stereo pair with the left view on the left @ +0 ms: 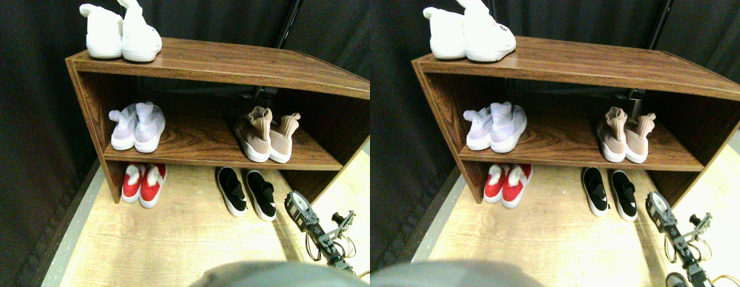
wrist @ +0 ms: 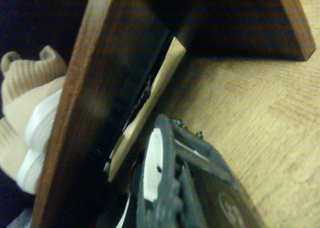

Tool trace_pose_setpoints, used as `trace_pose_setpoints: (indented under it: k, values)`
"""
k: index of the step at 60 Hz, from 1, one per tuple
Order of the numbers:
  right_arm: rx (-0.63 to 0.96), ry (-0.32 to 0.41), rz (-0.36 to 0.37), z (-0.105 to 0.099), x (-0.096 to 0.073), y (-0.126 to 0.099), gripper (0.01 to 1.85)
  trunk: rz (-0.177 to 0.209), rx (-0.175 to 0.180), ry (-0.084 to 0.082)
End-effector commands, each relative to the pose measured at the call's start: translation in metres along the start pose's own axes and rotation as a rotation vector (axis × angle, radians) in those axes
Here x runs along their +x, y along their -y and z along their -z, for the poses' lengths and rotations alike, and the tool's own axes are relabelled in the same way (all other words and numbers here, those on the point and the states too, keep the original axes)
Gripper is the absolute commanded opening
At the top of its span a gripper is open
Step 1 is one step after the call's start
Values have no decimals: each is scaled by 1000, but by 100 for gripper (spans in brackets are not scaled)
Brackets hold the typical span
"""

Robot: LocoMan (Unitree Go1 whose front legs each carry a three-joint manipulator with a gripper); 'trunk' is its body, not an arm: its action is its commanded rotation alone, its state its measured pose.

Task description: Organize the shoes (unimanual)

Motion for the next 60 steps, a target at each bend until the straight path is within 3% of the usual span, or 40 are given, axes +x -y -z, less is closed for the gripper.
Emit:
trace_pose_setpoints:
  k: [1,23,60]
  values:
    - [-1,33,-16,-3,6,-1,6,-9,-23,-15]
    - [-15,79,2,-16,34,0,6,-18,-27,-13]
    - [-25,85,85,-1,49,28,6,-40,-39,-14]
